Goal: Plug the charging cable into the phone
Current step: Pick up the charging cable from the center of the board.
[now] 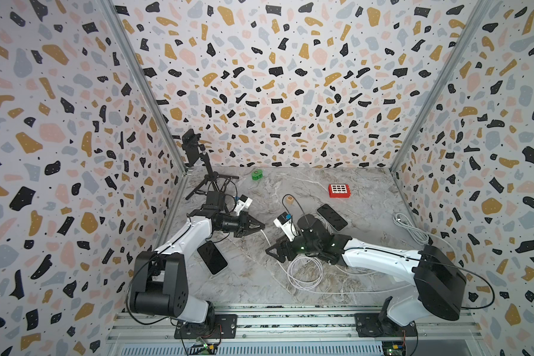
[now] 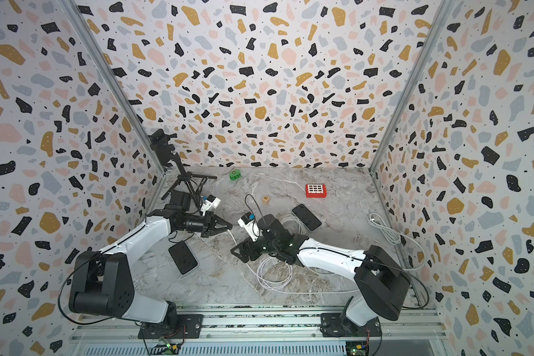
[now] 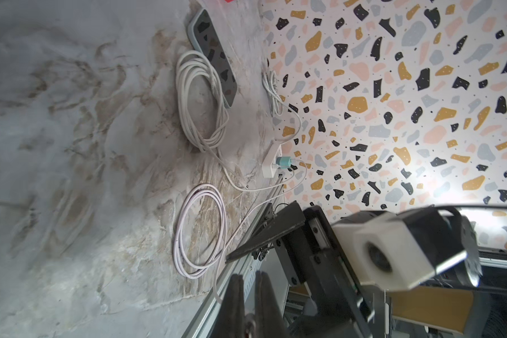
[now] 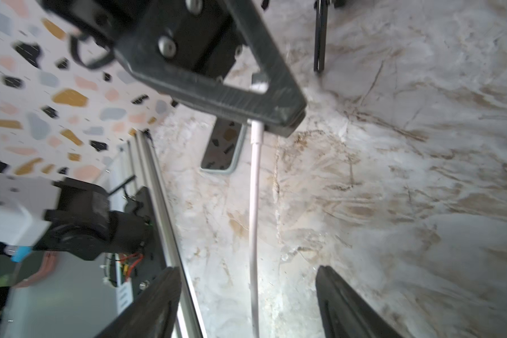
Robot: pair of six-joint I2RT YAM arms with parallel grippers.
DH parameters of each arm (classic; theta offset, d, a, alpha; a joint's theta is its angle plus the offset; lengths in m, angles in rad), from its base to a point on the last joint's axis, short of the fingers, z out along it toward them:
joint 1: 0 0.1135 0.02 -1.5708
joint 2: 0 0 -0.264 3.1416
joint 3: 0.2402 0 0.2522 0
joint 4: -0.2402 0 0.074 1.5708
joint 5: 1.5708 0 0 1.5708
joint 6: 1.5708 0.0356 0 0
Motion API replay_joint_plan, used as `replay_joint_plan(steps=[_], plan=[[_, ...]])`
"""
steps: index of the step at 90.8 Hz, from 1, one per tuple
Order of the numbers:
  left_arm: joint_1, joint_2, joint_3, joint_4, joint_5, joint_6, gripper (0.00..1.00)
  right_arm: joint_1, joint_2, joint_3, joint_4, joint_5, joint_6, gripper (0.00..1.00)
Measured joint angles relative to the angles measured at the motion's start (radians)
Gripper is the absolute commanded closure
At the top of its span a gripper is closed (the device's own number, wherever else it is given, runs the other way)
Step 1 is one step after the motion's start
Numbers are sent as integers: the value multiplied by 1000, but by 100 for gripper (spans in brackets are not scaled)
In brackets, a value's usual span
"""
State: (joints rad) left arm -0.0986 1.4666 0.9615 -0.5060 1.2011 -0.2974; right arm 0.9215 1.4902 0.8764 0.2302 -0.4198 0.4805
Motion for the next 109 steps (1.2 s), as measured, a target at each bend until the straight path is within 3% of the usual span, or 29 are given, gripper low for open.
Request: replay_joint_plan(steps=[16, 37, 58, 68, 74, 79, 84, 87, 94, 109], plan=[[-2, -41, 38, -68, 65, 125, 100, -66, 19, -102, 339, -175, 198, 27], [-9, -77, 49, -148, 146, 262, 100, -67, 109, -109, 646, -251, 401, 34], [-10, -103, 73, -219, 179, 359, 100, -64, 179, -100, 885, -291, 564, 57], [-10, -109, 73, -222, 178, 364, 100, -59, 198, -100, 927, -295, 600, 77], [-10, -111, 73, -220, 177, 362, 100, -55, 200, -100, 941, -295, 615, 84], [-10, -114, 73, -219, 175, 361, 82, -53, 200, -100, 954, -295, 626, 86], [-10, -116, 73, -216, 174, 360, 55, -51, 200, -100, 959, -295, 630, 90], [-10, -117, 73, -214, 173, 356, 46, -51, 200, -100, 961, -296, 632, 91], [-10, -120, 73, -215, 171, 347, 41, -51, 200, -100, 967, -295, 639, 91], [-10, -129, 73, -211, 171, 346, 40, -51, 200, -100, 973, -295, 647, 92]])
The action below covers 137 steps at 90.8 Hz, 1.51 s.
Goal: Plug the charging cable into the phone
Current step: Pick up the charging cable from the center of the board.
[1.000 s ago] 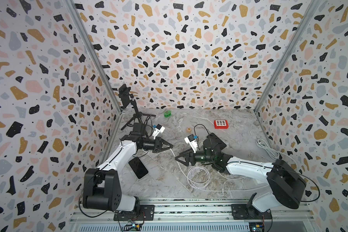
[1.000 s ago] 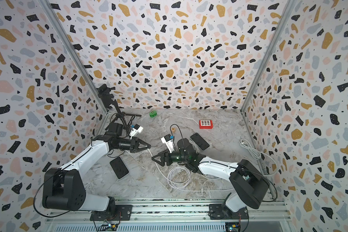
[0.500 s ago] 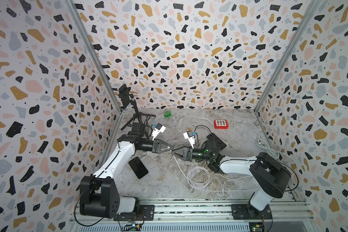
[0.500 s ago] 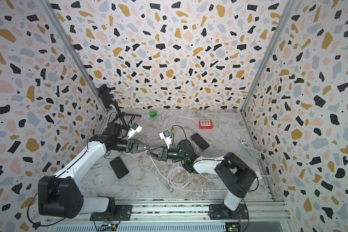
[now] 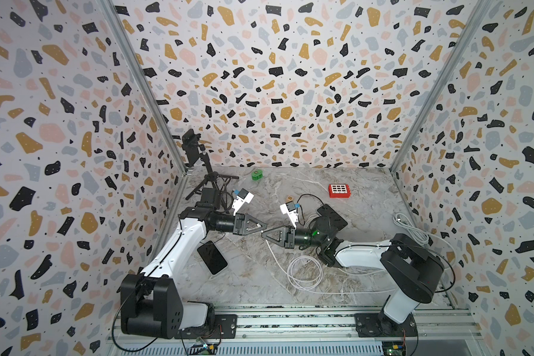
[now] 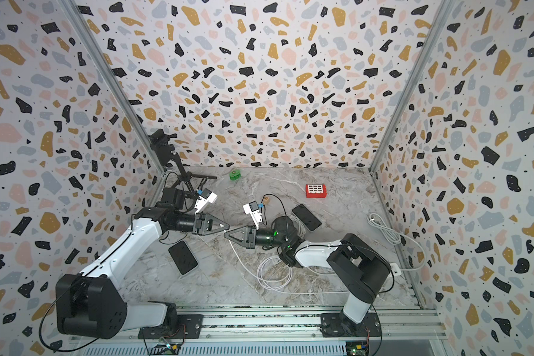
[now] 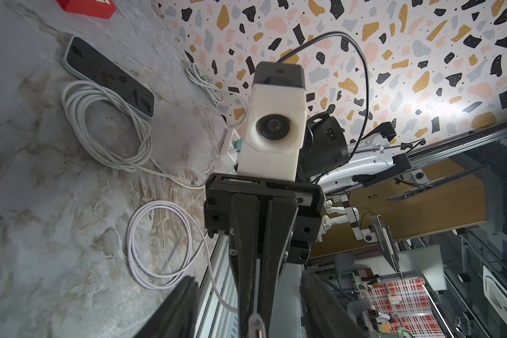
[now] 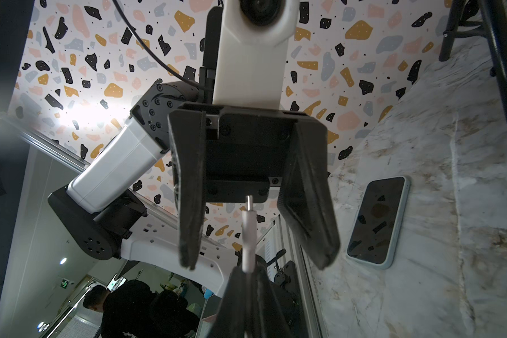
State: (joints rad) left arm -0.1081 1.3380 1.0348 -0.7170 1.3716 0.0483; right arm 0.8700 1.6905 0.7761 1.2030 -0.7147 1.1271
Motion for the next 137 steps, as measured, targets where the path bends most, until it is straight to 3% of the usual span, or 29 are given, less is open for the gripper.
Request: replay_joint_plan(steps=[10, 17, 26, 41, 55, 64, 89, 127, 137], plan=[[0, -1, 0, 8, -2, -9, 40, 0, 8, 0, 3, -4, 12, 92], [0, -1, 0, 16, -5, -18, 46, 0, 23, 0, 3, -6, 20, 91], [0, -1, 0, 30, -15, -33, 60, 0, 43, 0, 2, -12, 31, 91], [0, -1, -2, 45, -37, -49, 92, 0, 50, 0, 18, -26, 41, 91], [2, -1, -3, 57, -53, -42, 100, 3, 50, 0, 32, -34, 44, 89], [2, -2, -3, 59, -54, -43, 100, 3, 50, 0, 33, -33, 46, 76], [1, -7, -5, 60, -54, -48, 100, 3, 50, 0, 37, -12, 53, 58], [11, -18, -31, 122, -119, -150, 100, 25, 142, 37, 120, 4, 121, 61], [18, -18, -46, 150, -143, -189, 100, 45, 177, 60, 138, 9, 141, 68]])
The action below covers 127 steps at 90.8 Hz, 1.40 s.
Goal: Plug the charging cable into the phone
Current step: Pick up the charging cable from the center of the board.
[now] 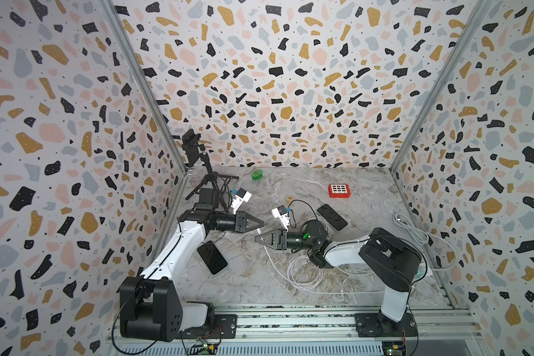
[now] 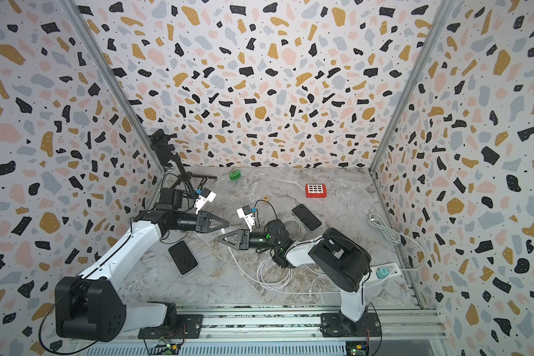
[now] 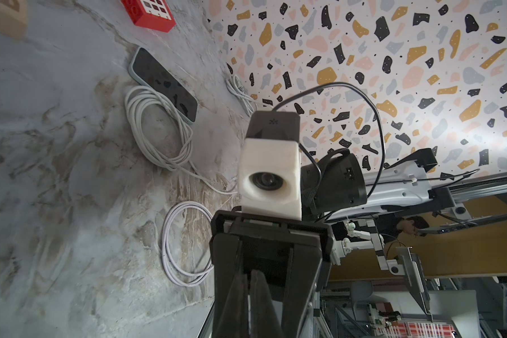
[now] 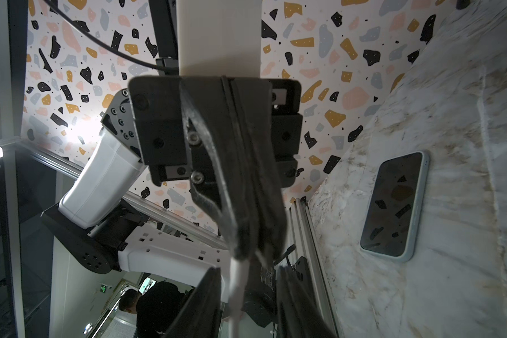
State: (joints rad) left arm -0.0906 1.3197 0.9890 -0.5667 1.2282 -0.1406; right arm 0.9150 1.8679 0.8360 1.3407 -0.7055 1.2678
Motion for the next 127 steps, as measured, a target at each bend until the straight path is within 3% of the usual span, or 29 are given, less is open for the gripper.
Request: replay_joint_plan(steps=[38, 72, 92, 114, 127], plan=[[6, 0, -8, 38, -10, -37, 100, 7, 5, 0, 32, 51, 16, 74], [11, 0, -12, 45, -7, -39, 100, 5, -15, -35, 38, 98, 15, 69], [11, 0, -13, 47, -7, -39, 100, 0, -18, -45, 43, 116, 16, 84], [11, 0, -16, 48, 8, -37, 100, -1, -21, -45, 43, 117, 16, 77], [11, 0, -19, 49, 13, -36, 100, -2, -21, -45, 45, 117, 16, 91]])
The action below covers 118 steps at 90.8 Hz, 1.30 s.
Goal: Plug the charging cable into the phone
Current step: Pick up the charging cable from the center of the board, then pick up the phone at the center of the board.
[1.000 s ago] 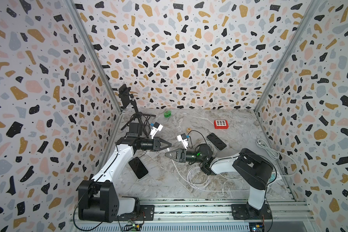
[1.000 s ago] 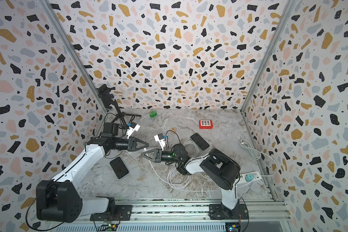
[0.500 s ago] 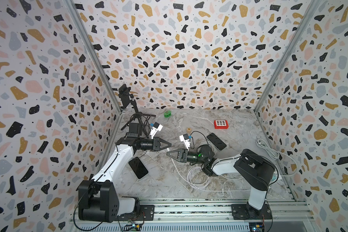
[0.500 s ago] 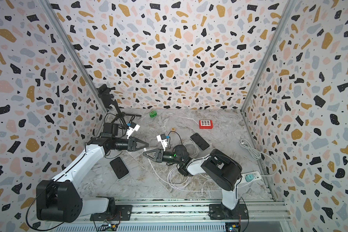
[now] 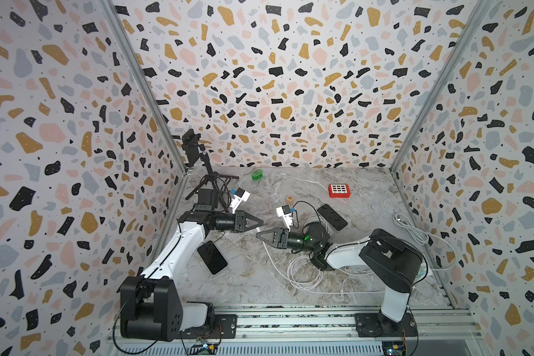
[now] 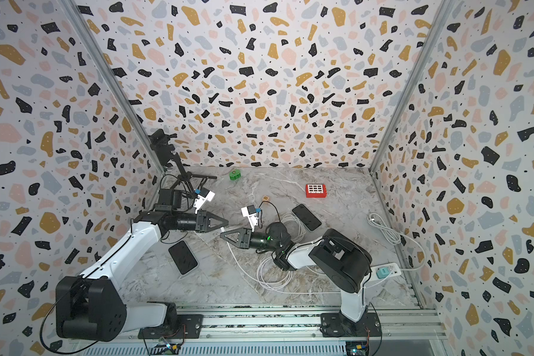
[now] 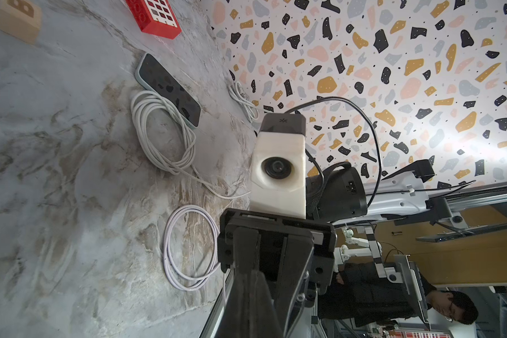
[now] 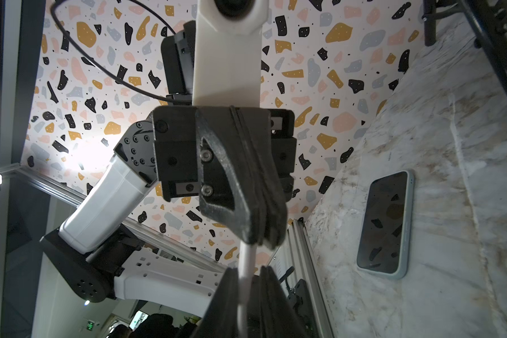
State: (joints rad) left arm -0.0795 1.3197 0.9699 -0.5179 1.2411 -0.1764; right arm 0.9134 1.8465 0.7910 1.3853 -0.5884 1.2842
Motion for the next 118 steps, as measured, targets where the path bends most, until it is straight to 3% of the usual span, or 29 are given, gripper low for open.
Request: replay_joint_plan(steps=[9, 11, 19, 22, 25, 36, 49, 54, 70, 84, 118], plan=[[1, 0, -2, 0, 3, 1, 100, 0, 0, 0, -1, 2, 5, 98], [1, 0, -2, 0, 3, 1, 91, 0, 0, 0, -1, 1, 8, 98], [3, 0, -2, -2, 6, 3, 39, 0, 0, 0, -1, 2, 10, 100], [7, -1, -1, -7, 6, 5, 26, -1, 0, 0, -1, 2, 9, 100], [11, -1, 2, -16, 5, 6, 20, -2, 0, -1, -1, 4, 8, 100], [60, -1, 49, -77, -14, 13, 16, -4, 0, -6, -17, 6, -3, 100], [145, -14, 124, -172, -150, 63, 13, -6, 0, -6, -40, 1, -8, 100], [180, -37, 105, -193, -233, 76, 1, -8, 0, -6, -47, -3, -9, 100], [256, -72, -68, -219, -620, 60, 0, -9, 0, -5, -93, -11, -26, 100], [269, -40, -106, -226, -884, 26, 0, -9, -3, -4, -143, -14, -51, 100], [275, 187, -113, -211, -1113, -84, 0, -9, -21, -3, -225, -6, -97, 100]])
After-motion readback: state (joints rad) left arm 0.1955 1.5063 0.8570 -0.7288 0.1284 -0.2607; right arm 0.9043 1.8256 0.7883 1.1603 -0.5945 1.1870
